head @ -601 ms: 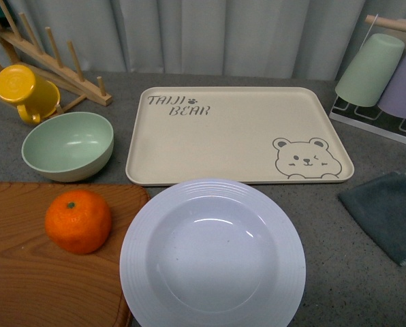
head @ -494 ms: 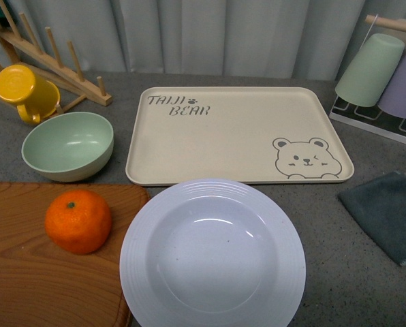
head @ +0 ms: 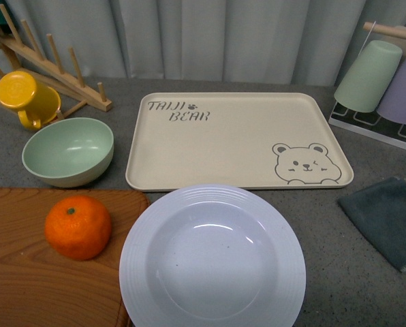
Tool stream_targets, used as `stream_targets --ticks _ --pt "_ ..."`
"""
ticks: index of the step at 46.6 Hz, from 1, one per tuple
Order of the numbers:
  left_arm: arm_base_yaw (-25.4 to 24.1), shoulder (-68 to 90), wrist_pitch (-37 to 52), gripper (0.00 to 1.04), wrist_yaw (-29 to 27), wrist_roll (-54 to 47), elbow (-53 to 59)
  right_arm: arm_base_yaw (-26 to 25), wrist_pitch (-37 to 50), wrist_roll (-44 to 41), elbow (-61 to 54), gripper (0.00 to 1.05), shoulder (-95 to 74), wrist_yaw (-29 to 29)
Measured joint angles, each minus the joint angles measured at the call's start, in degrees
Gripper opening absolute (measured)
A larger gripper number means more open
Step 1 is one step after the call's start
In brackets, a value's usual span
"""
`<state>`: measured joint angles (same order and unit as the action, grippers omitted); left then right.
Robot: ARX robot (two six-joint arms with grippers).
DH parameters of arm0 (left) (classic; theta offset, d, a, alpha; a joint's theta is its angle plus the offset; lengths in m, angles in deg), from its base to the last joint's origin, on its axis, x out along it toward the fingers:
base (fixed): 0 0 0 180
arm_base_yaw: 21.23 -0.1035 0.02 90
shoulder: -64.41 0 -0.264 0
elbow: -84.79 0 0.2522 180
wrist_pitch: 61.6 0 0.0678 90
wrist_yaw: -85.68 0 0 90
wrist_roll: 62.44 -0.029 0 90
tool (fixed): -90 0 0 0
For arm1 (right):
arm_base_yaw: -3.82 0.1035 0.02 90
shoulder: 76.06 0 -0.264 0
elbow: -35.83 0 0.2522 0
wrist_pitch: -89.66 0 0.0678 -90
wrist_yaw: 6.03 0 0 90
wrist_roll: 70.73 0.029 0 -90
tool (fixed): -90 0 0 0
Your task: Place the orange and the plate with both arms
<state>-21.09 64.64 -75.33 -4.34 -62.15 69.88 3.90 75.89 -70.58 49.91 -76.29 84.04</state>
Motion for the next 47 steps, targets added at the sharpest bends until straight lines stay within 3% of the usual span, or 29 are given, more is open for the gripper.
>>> stream_targets --ticks 47 --pt "0.00 0.00 0.00 0.98 0.00 0.00 0.00 0.00 0.00 0.00 -0.02 0.96 0.00 0.00"
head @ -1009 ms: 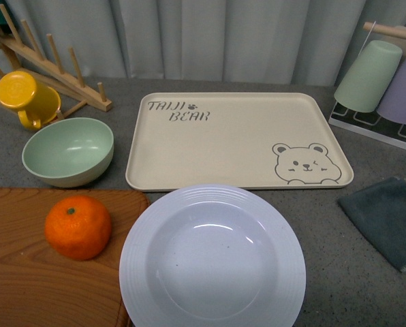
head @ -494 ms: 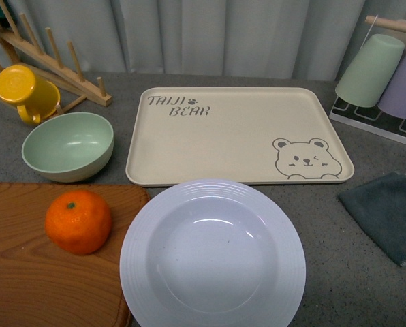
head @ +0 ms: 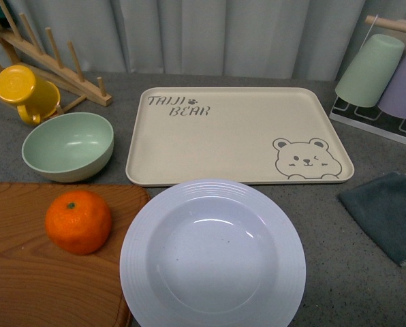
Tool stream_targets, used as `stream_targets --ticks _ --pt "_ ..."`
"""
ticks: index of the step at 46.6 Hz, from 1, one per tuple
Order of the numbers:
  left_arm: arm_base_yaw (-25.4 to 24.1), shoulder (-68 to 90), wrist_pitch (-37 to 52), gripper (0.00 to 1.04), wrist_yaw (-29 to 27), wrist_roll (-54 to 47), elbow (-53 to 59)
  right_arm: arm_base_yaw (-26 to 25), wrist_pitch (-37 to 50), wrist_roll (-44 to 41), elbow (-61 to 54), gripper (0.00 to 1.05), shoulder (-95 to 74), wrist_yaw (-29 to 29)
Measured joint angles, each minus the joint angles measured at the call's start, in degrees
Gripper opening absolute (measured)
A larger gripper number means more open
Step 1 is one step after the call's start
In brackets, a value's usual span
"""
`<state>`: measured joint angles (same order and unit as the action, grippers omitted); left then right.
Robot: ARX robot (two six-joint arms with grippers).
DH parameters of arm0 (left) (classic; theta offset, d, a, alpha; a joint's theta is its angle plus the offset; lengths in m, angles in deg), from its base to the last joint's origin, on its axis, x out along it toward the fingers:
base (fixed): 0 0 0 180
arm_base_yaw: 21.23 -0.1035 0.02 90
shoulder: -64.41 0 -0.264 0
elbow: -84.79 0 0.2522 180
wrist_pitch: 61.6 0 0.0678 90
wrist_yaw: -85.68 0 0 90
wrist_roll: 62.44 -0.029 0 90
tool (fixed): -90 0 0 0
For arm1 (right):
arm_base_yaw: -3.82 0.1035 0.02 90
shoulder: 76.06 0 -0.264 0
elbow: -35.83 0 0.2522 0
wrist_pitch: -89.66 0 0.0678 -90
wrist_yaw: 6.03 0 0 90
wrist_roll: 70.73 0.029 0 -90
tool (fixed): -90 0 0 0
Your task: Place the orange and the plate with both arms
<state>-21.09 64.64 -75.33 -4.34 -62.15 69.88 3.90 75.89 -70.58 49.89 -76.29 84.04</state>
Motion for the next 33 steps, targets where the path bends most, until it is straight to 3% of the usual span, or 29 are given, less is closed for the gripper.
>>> stream_targets --ticks 33 --pt "0.00 0.00 0.00 0.98 0.00 -0.02 0.00 0.00 0.00 0.00 0.02 0.96 0.00 0.00"
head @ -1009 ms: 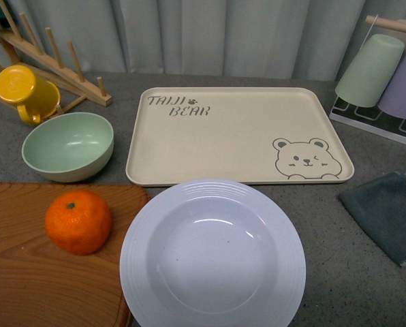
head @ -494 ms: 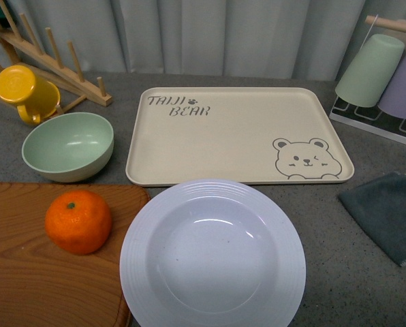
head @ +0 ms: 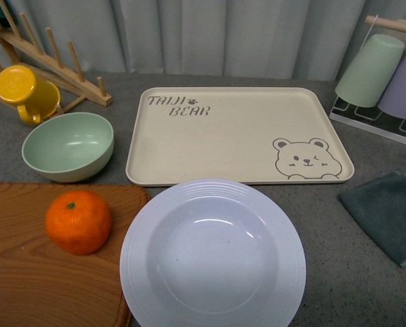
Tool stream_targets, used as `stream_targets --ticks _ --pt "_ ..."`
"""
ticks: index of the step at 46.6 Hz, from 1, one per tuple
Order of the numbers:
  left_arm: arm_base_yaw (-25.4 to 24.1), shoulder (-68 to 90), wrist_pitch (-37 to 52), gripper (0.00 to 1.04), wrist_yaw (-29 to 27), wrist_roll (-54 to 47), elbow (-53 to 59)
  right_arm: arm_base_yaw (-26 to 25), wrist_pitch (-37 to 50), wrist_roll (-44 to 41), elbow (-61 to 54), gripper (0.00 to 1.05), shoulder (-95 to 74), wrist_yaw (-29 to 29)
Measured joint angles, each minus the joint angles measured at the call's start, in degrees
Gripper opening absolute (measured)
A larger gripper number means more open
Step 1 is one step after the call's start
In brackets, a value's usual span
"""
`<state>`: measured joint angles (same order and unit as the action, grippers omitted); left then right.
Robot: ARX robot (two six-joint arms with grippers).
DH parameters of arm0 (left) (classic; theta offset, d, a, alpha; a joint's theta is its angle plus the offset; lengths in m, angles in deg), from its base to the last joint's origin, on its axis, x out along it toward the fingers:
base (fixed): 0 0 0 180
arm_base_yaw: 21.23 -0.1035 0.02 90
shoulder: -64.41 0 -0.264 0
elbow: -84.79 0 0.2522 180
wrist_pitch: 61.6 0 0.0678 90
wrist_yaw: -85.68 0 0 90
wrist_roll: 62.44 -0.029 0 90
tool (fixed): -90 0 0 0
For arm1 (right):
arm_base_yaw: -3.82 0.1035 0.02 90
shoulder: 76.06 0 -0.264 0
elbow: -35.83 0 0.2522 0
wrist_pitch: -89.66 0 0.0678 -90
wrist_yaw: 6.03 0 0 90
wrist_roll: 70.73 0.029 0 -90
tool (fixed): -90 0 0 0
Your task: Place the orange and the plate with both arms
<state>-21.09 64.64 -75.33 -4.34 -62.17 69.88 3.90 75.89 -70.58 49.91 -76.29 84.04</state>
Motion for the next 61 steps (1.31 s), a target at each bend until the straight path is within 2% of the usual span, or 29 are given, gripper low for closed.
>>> stream_targets --ticks 24,25,26,28,29,30,31,33,35,50,61 --pt "0.00 0.00 0.00 0.98 0.00 0.02 0.00 0.00 0.00 0.00 -0.02 0.96 0.00 0.00" --pt "0.24 0.20 -0.15 0.98 -1.14 0.15 -0.07 0.00 0.00 0.00 0.00 0.96 0.00 0.00" --pt "1.40 0.90 -1.44 0.98 -4.87 1.53 -0.35 0.00 0.00 0.00 0.00 0.96 0.00 0.00" --pt "4.66 3.67 -5.29 0.98 -14.75 3.65 -1.68 0.00 0.00 -0.02 -0.02 0.96 0.00 0.02" --pt "5.33 4.50 -6.03 0.98 -17.03 4.74 -1.97 0.00 0.00 0.00 0.00 0.96 0.00 0.00" --pt "6.91 6.99 -7.37 0.98 -23.19 6.54 -2.29 0.02 0.00 0.00 0.00 0.96 0.00 -0.02" --pt "7.48 8.94 -7.63 0.98 -26.43 7.89 -2.29 0.00 0.00 0.00 0.00 0.96 0.00 -0.07" --pt "7.76 11.26 -7.45 0.98 -30.25 9.57 -2.36 -0.04 0.00 -0.02 0.00 0.96 0.00 0.02" --pt "7.74 12.96 -6.78 0.98 -31.04 10.56 -2.54 -0.04 0.00 -0.02 -0.02 0.96 0.00 0.00" --pt "6.84 44.63 12.15 0.98 -19.78 16.09 -8.79 -0.04 0.00 -0.02 -0.02 0.96 0.00 0.02" --pt "10.78 69.37 21.62 0.98 -15.04 18.34 -15.85 -0.04 0.00 -0.02 0.00 0.96 0.00 0.02"
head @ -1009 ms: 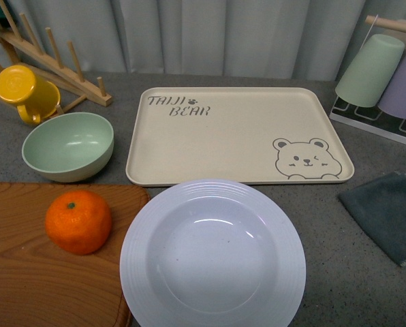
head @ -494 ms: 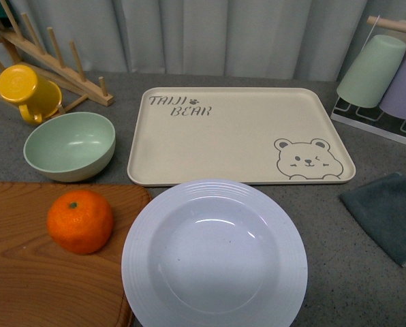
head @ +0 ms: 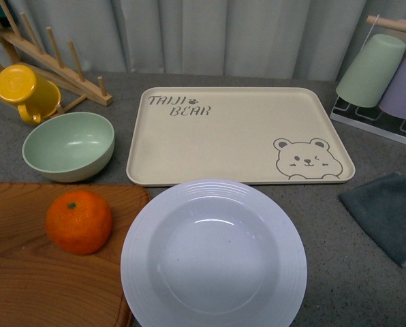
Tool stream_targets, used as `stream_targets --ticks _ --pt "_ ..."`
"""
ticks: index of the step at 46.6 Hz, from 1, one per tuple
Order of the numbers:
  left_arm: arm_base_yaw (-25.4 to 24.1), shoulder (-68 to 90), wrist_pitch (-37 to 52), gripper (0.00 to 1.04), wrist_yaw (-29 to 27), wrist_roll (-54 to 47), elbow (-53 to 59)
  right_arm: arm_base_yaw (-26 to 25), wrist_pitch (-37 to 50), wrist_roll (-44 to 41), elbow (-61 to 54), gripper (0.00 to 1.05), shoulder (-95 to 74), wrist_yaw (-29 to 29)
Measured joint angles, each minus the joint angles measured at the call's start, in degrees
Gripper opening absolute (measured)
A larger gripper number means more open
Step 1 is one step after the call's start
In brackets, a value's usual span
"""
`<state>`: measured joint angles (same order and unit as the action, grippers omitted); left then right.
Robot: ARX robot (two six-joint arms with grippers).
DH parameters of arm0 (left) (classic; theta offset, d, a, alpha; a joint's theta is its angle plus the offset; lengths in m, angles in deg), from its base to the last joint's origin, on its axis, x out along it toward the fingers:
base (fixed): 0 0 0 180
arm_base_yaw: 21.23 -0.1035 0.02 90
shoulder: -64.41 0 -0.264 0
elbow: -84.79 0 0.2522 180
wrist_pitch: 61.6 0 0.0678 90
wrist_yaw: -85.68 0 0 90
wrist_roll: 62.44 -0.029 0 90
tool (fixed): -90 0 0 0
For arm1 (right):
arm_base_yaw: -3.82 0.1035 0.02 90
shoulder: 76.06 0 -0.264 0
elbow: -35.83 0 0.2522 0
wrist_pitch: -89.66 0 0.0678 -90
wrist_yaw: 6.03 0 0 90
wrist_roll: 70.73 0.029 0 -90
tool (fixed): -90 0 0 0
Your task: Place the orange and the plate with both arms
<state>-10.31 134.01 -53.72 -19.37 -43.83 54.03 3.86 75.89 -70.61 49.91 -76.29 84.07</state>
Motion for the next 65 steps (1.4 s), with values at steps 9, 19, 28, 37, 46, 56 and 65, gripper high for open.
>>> stream_targets --ticks 9,19,28,37,46,56,65 --pt "3.28 16.72 3.23 0.98 4.98 0.79 -6.38 0.00 0.00 0.00 -0.02 0.96 0.00 -0.02" --pt "4.92 25.11 3.93 0.98 8.17 0.76 -9.38 0.00 0.00 0.00 -0.02 0.96 0.00 0.00" --pt "4.92 29.64 3.82 0.98 8.79 0.63 -10.71 0.00 0.00 0.00 0.00 0.96 0.00 0.00" --pt "4.85 32.06 3.85 0.98 11.08 0.76 -11.34 0.00 0.00 0.00 -0.02 0.96 0.00 0.00" --pt "4.85 34.91 3.85 0.94 11.89 0.81 -12.00 0.00 0.00 0.00 -0.02 0.96 0.00 0.00" --pt "4.85 35.06 3.85 0.66 12.28 1.05 -12.31 0.00 0.00 0.00 0.00 0.96 0.00 0.00" --pt "4.81 33.59 2.91 0.64 12.07 1.25 -12.31 0.00 0.00 0.00 -0.02 0.96 0.00 0.00"
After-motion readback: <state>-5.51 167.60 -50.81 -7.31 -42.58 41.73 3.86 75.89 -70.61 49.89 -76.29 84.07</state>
